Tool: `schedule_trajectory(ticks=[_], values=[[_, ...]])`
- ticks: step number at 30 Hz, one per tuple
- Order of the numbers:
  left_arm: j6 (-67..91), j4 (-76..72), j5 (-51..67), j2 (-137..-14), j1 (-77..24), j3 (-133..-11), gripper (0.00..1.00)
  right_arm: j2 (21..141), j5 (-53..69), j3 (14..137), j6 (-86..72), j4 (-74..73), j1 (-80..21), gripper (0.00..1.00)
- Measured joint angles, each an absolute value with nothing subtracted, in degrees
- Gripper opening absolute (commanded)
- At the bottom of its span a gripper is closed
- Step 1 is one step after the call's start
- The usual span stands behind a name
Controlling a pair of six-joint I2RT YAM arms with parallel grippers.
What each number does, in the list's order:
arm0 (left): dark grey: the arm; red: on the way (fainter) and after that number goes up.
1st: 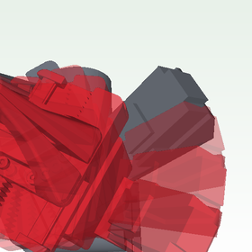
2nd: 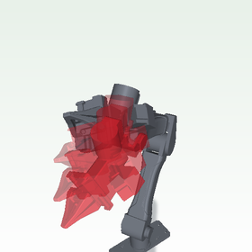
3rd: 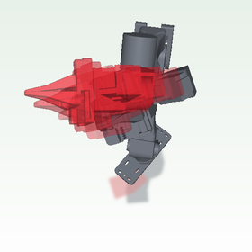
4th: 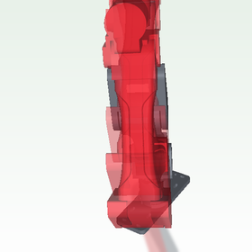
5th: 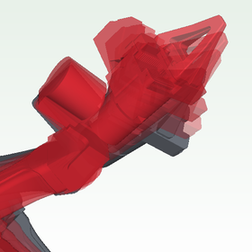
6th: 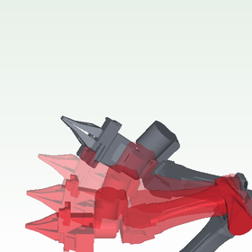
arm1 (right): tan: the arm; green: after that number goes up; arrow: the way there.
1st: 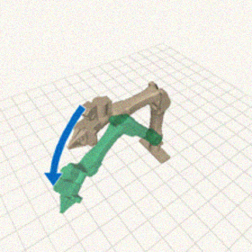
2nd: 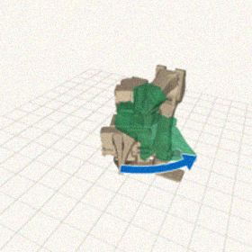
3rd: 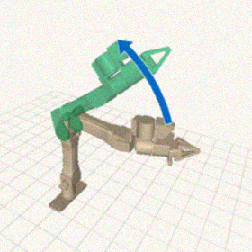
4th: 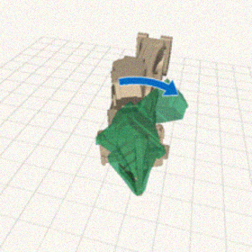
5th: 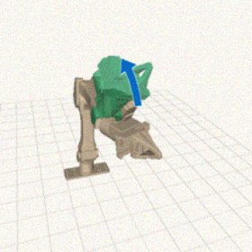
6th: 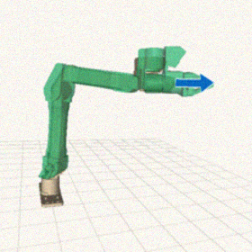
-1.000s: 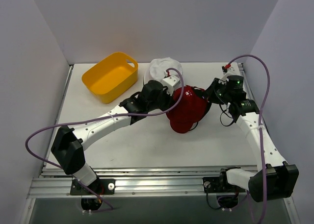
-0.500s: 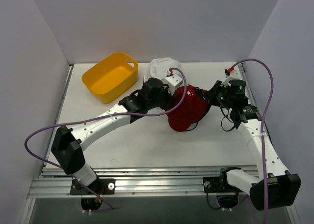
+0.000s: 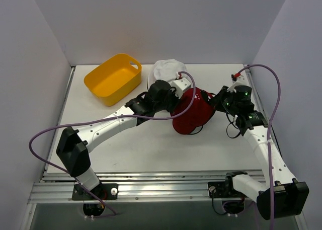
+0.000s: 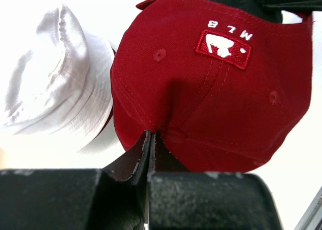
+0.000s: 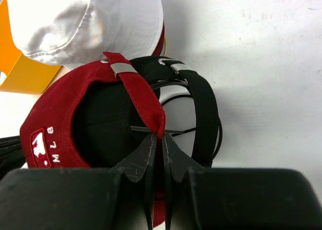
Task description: Stack the hats
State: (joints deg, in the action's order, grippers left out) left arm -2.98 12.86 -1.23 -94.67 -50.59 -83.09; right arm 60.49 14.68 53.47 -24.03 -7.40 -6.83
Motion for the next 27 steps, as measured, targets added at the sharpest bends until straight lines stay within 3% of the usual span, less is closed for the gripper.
schedule_trajectory(ticks=[5, 9, 13, 16, 27], values=[[-3.6, 11.6, -1.2, -96.3, -50.6, -83.1, 0.03, 59.9, 12.4, 52.1, -24.2, -7.0, -6.8, 0.08], [-3.7, 10.5, -1.2, -97.8, -50.7, -83.7, 0.12, 59.7, 9.3, 52.1, -24.2, -7.1, -6.8, 0.13], [-3.7, 9.5, -1.2, -98.6, -50.7, -83.7, 0.32, 59.2, 6.5, 52.1, -24.2, -7.1, -6.8, 0.17], [-3.5, 9.1, -1.2, -98.8, -50.8, -83.7, 0.38, 59.1, 5.2, 52.2, -24.0, -7.1, -6.8, 0.18], [-3.1, 8.4, 0.5, -99.1, -51.1, -84.0, 0.42, 62.0, 4.1, 56.2, -22.2, -8.3, -6.8, 0.23]])
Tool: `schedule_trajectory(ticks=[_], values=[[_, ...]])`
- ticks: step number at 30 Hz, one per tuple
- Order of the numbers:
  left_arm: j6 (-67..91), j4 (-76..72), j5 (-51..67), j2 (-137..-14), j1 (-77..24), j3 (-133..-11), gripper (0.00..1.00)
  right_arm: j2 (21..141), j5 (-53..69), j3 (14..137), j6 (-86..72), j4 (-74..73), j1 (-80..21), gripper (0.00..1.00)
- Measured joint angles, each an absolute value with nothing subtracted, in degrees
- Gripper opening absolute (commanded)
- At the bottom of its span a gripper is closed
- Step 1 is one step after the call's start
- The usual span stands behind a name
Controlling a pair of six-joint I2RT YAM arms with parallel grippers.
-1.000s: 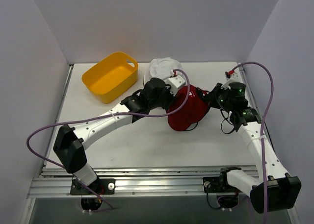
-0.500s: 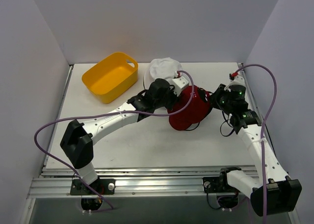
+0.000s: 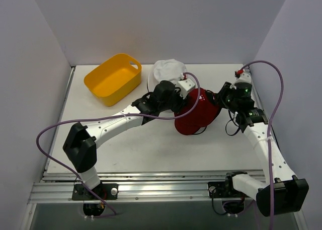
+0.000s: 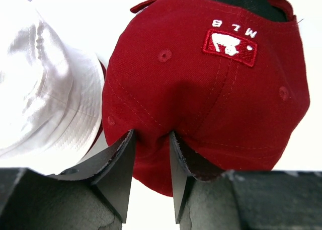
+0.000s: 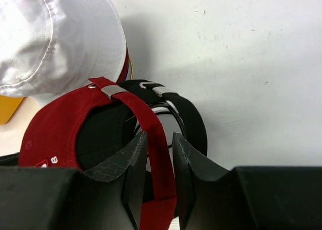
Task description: Stack the hats
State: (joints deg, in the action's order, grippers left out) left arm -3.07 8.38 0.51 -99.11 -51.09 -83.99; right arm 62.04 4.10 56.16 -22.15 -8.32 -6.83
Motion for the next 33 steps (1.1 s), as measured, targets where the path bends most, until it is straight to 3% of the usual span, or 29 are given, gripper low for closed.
schedule_trajectory(ticks=[6, 12, 19, 29, 31, 32, 33], values=[[-2.7, 8.4, 0.8, -99.4, -51.4, -84.8, 0.44, 62.9, 5.8, 56.4, -20.9, -8.9, -6.8, 0.24], [-2.6, 8.4, 0.7, -99.4, -51.4, -84.8, 0.45, 65.9, 3.4, 57.3, -20.8, -9.7, -6.8, 0.18], [-2.3, 8.3, 0.7, -99.4, -51.4, -84.8, 0.53, 66.3, -0.8, 57.3, -21.6, -10.2, -6.8, 0.15], [-1.7, 7.6, -2.1, -99.3, -51.4, -84.4, 0.71, 66.3, -3.0, 55.8, -23.0, -9.3, -6.8, 0.15], [-1.7, 6.9, -2.8, -99.2, -51.4, -83.6, 0.85, 66.3, -3.1, 55.7, -23.2, -9.2, -6.8, 0.15], [-1.6, 6.9, -3.2, -99.0, -51.4, -83.0, 0.97, 66.3, -3.1, 55.7, -23.2, -9.2, -6.8, 0.16], [-1.4, 6.8, -3.7, -98.7, -51.4, -82.4, 0.94, 66.3, -3.1, 55.7, -23.2, -9.2, -6.8, 0.17]])
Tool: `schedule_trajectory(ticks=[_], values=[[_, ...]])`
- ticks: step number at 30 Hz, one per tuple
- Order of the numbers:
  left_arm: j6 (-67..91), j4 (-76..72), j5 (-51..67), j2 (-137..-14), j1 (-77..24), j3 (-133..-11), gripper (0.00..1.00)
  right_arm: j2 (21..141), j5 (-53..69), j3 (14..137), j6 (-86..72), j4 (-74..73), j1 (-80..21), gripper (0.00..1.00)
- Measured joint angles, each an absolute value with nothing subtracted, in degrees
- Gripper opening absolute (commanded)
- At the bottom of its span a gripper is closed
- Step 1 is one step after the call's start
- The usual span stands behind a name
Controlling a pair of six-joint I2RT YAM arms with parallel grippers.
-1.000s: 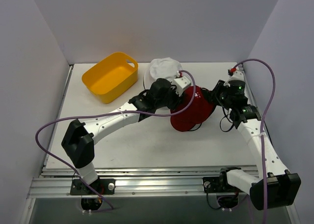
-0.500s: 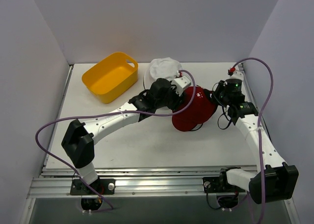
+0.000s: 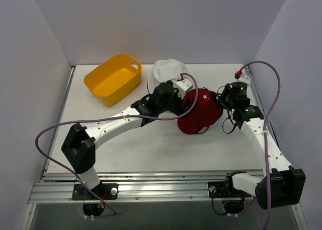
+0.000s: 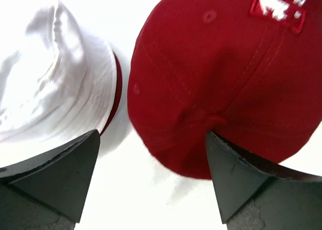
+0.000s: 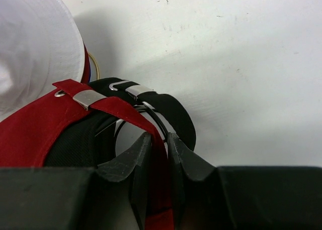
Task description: Stack the hats
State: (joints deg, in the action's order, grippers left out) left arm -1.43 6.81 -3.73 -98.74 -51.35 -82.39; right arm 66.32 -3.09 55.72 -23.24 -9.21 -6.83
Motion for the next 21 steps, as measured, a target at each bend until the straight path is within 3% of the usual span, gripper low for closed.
schedule_trajectory(ticks=[5, 12, 21], values=[[0.8, 7.7, -6.2, -94.9, -51.3, -80.3, 0.94, 66.3, -3.1, 56.1, -23.8, -9.6, -6.8, 0.20], [5.2, 10.1, -9.7, -82.0, -50.8, -80.1, 0.94, 66.3, -4.2, 61.6, -24.0, -12.4, -6.8, 0.34], [11.8, 12.5, -11.3, -71.9, -50.5, -75.9, 0.94, 68.5, -5.1, 69.2, -23.8, -15.6, -6.0, 0.44]])
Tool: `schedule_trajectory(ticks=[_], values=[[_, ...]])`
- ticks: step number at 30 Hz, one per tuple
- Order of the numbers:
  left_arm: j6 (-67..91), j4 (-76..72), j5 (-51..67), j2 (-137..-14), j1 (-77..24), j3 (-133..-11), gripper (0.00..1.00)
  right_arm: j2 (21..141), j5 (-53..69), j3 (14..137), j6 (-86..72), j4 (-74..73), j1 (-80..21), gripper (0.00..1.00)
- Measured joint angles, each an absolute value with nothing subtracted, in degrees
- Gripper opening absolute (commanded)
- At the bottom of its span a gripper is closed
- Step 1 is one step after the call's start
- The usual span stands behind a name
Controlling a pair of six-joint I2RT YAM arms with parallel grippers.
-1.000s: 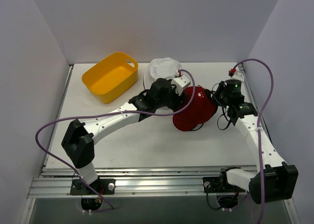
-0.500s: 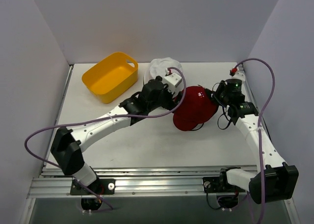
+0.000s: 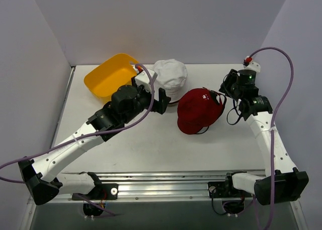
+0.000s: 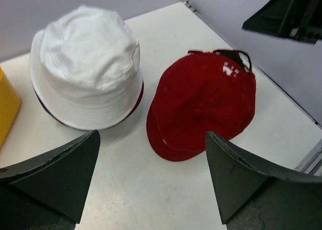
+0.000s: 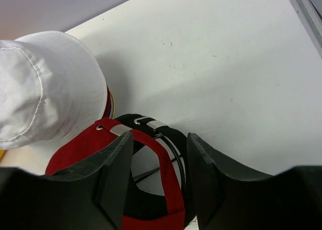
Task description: Stack the hats
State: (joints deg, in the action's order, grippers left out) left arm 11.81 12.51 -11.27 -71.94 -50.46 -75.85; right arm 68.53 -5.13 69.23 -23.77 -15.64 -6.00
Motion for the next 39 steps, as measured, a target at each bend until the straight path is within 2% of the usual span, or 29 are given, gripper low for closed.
schedule_trajectory(ticks=[2, 3, 5, 6, 7, 17, 26, 39], values=[[13.0, 12.3, -11.9, -70.2, -50.5, -71.8, 0.94, 68.5, -4.8, 70.2, -23.6, -16.4, -6.0, 0.55], [13.4, 12.2, -12.0, -69.4, -50.5, -69.5, 0.94, 68.5, -4.5, 70.7, -23.5, -16.9, -6.0, 0.66], [14.3, 11.8, -12.1, -67.7, -50.5, -64.7, 0.94, 68.1, -4.1, 71.3, -22.9, -17.1, -6.5, 0.82], [14.5, 11.6, -12.2, -66.9, -50.5, -62.6, 0.94, 67.7, -4.1, 71.6, -22.7, -17.2, -7.1, 0.98], [14.7, 11.3, -12.3, -66.1, -50.5, -60.9, 0.94, 67.2, -4.2, 71.9, -22.6, -17.4, -8.1, 1.00], [14.9, 5.4, -13.7, -53.5, -50.9, -52.0, 0.94, 64.4, -8.9, 73.8, -19.4, -16.5, -31.0, 1.00], [14.9, 1.4, -13.5, -44.8, -54.2, -50.6, 0.94, 45.1, -5.1, 59.5, -20.1, -10.0, -32.3, 1.00], [13.3, 1.3, -15.2, -42.6, -56.6, -48.9, 0.94, 41.5, -5.0, 57.5, -20.3, -7.6, -32.3, 1.00]])
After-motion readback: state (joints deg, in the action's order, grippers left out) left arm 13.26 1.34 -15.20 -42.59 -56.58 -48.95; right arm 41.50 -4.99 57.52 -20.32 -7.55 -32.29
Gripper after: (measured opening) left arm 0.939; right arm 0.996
